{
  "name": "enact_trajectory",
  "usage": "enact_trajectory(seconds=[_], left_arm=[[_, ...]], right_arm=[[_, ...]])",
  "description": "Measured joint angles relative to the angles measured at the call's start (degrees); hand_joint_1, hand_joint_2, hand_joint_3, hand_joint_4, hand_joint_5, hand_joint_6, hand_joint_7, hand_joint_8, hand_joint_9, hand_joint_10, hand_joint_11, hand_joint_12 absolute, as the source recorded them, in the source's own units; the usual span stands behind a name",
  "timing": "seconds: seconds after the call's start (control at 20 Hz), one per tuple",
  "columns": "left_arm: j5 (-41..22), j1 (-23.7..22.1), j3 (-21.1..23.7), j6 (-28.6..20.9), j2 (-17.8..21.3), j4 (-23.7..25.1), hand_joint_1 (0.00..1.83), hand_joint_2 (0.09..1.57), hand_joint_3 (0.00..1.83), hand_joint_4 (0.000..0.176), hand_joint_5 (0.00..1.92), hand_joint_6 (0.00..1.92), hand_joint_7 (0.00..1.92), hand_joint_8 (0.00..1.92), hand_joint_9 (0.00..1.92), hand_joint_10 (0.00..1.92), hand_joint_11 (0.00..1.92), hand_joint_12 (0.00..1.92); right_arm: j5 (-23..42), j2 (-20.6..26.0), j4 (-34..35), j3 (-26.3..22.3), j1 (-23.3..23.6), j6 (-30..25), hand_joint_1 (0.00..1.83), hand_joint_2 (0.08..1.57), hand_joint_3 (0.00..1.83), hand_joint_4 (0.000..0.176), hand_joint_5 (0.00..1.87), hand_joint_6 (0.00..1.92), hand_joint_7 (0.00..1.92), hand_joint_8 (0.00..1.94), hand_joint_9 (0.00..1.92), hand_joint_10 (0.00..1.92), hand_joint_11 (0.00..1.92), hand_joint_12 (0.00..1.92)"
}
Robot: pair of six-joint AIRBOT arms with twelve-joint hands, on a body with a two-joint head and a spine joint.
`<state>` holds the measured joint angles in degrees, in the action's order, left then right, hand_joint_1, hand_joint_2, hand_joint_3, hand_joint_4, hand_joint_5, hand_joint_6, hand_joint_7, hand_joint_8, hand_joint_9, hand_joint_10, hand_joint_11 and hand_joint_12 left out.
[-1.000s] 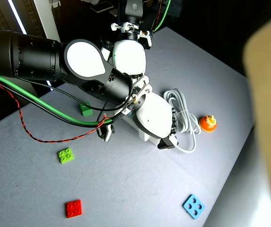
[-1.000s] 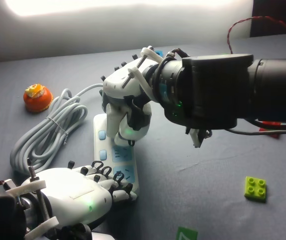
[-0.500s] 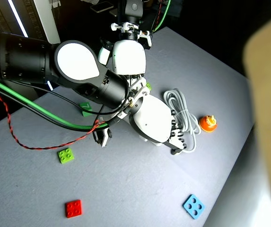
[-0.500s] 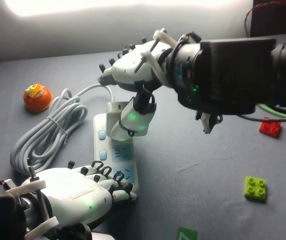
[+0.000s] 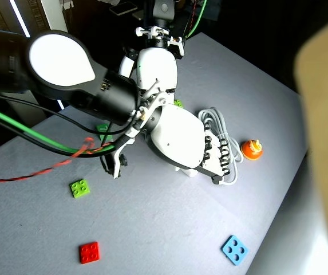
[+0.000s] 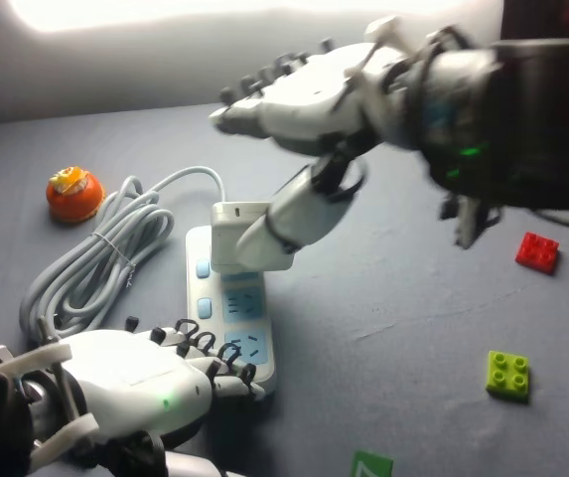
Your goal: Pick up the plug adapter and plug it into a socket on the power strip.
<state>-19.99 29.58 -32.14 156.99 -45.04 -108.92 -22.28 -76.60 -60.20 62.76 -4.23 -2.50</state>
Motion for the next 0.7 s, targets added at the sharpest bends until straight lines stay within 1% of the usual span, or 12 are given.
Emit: enact_trajectory(seconds=[0.05,0.1,0.15,0.2,0.3,0.35,0.4,0.45,0.5,0.6,0.65,0.7], left_arm=[[0.20,-0.09,0.00,-0.20,0.22,-0.13,0.00,1.26,0.00,0.000,0.16,0.00,0.14,0.00,0.14,0.00,0.00,0.43],[0.39,-0.26,0.00,-0.28,0.39,-0.17,0.00,1.26,0.00,0.000,0.15,0.00,0.13,0.00,0.13,0.00,0.00,0.39],[0.76,-0.61,0.00,-0.44,0.68,-0.35,0.00,1.26,0.00,0.000,0.17,0.01,0.15,0.01,0.14,0.01,0.00,0.42],[0.87,-0.87,0.00,-0.61,1.01,-0.59,0.00,1.27,0.00,0.000,0.17,0.00,0.16,0.01,0.16,0.01,0.00,0.44],[0.85,-1.60,-0.24,-0.63,1.33,-0.81,0.02,1.26,0.00,0.000,0.21,0.01,0.21,0.01,0.19,0.01,0.00,0.52],[0.81,-2.10,-0.33,-0.63,1.55,-0.76,0.04,1.25,0.00,0.000,0.20,0.00,0.19,0.00,0.18,0.00,0.00,0.51],[1.01,-2.78,-0.61,-0.63,1.68,-0.85,0.02,1.26,0.00,0.000,0.18,0.00,0.17,0.00,0.15,0.00,0.00,0.44],[1.05,-3.08,-0.83,-0.61,1.73,-0.76,0.04,1.26,0.00,0.000,0.19,0.00,0.17,0.00,0.15,0.00,0.00,0.41],[1.05,-3.78,-1.01,-0.63,2.03,-0.87,0.02,1.26,0.00,0.000,0.21,0.01,0.20,0.01,0.18,0.01,0.00,0.48],[1.55,-4.72,-1.46,-0.02,2.47,-0.81,0.02,1.26,0.00,0.000,0.21,0.00,0.20,0.00,0.18,0.00,0.00,0.47],[2.21,-5.14,-1.55,0.52,3.82,-0.81,0.04,1.26,0.00,0.000,0.23,0.00,0.21,0.00,0.20,0.01,0.00,0.52],[2.21,-5.20,-1.55,0.52,4.13,-0.81,0.04,1.26,0.00,0.000,0.23,0.00,0.21,0.00,0.20,0.01,0.00,0.52]], right_arm=[[0.09,1.97,2.54,-1.09,0.79,1.36,0.36,0.89,0.00,0.000,0.09,0.00,0.14,0.01,0.14,0.01,0.00,0.57],[0.09,4.33,5.70,-2.45,1.68,2.56,0.36,0.90,0.00,0.000,0.09,0.00,0.14,0.00,0.14,0.01,0.00,0.58],[-0.13,6.49,7.19,-3.80,2.27,2.82,0.34,0.90,0.01,0.000,0.10,0.01,0.16,0.01,0.16,0.01,0.00,0.60],[-0.37,9.25,7.61,-5.81,2.73,3.13,0.32,0.91,0.00,0.000,0.11,0.00,0.18,0.01,0.18,0.01,0.00,0.68],[-0.66,13.77,7.91,-9.03,2.97,3.69,0.31,0.93,0.01,0.000,0.13,0.01,0.19,0.00,0.19,0.01,0.00,0.73],[-1.27,15.43,7.96,-10.16,2.97,3.39,0.31,0.93,0.01,0.000,0.12,0.00,0.17,0.00,0.18,0.00,0.00,0.75],[-1.99,17.70,8.33,-11.50,2.95,1.70,0.30,0.94,0.01,0.000,0.11,0.00,0.16,0.00,0.17,0.00,0.00,0.73],[-2.10,19.61,8.35,-12.50,2.86,0.76,0.32,0.95,0.01,0.001,0.12,0.00,0.16,0.00,0.16,0.00,0.00,0.72],[-1.86,21.81,8.11,-13.62,2.45,0.42,0.33,0.95,0.01,0.000,0.14,0.01,0.20,0.01,0.19,0.01,0.00,0.77],[-1.70,25.53,8.22,-15.47,1.22,2.23,0.35,0.96,0.00,0.000,0.18,0.01,0.23,0.01,0.22,0.01,0.00,0.89],[-1.92,31.54,8.31,-19.21,0.70,2.40,0.34,0.97,0.00,0.000,0.20,0.00,0.23,0.00,0.24,0.01,0.00,0.97],[-1.90,32.96,8.20,-20.15,0.61,2.43,0.34,0.97,0.00,0.000,0.20,0.00,0.23,0.00,0.24,0.01,0.00,0.97]])
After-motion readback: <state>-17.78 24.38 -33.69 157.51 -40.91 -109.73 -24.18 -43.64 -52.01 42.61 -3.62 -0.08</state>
